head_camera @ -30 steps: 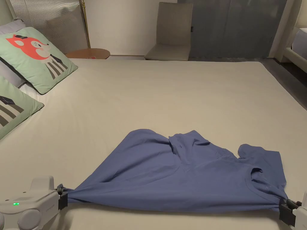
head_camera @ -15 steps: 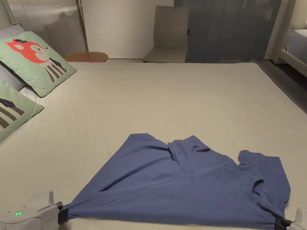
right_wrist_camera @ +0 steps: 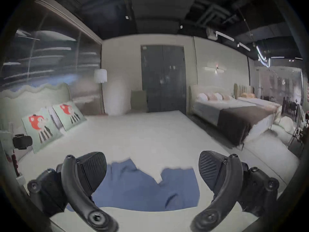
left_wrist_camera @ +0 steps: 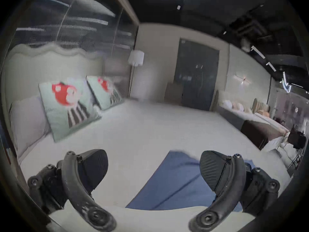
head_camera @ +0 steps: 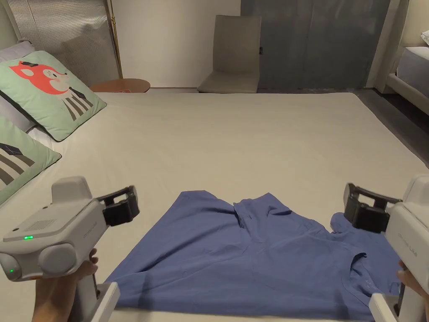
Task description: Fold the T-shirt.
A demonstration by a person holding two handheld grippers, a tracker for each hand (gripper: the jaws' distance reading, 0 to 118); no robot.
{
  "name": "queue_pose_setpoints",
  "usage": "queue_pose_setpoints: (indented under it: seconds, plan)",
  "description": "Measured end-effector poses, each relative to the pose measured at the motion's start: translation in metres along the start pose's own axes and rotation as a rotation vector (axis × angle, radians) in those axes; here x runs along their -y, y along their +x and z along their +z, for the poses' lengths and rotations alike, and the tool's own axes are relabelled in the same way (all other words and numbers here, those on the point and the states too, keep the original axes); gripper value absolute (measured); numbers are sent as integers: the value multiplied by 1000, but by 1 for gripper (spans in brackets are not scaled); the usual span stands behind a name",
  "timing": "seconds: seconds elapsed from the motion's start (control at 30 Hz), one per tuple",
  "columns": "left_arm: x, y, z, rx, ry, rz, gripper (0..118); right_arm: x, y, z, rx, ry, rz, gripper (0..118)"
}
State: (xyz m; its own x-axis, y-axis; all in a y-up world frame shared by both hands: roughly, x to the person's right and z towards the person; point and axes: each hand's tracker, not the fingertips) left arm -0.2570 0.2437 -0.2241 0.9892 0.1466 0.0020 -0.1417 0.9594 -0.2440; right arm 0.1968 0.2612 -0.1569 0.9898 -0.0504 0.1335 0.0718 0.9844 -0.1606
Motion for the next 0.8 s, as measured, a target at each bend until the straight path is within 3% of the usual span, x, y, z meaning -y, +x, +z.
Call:
queue_pose_setpoints:
  seconds: [0.17,0.23,0.27,0.3,0.33,0.37,0.4,0.43,0.8]
  plan:
    - [-11,34,10,23,153,-81,108,-16,-26,1,24,94,64,113]
    - [-10,44,12,18,173,-111,105,-18,-33,4,33,113,80,105]
    - [-7,42,7,20,168,-117,96,-18,-36,5,35,119,90,97]
    - [-6,43,7,29,169,-128,77,-18,-38,6,41,125,94,84]
    - [-5,45,9,40,176,-131,37,-18,-40,7,47,137,103,64]
    - [-3,44,8,50,179,-131,5,-16,-40,6,50,142,109,43]
    - [-2,43,6,54,179,-132,1,-16,-41,6,52,150,109,20]
    - [-2,43,4,52,173,-130,0,-16,-41,6,54,154,109,2]
    - [10,20,-10,21,58,-152,0,-10,-37,-3,56,139,110,1]
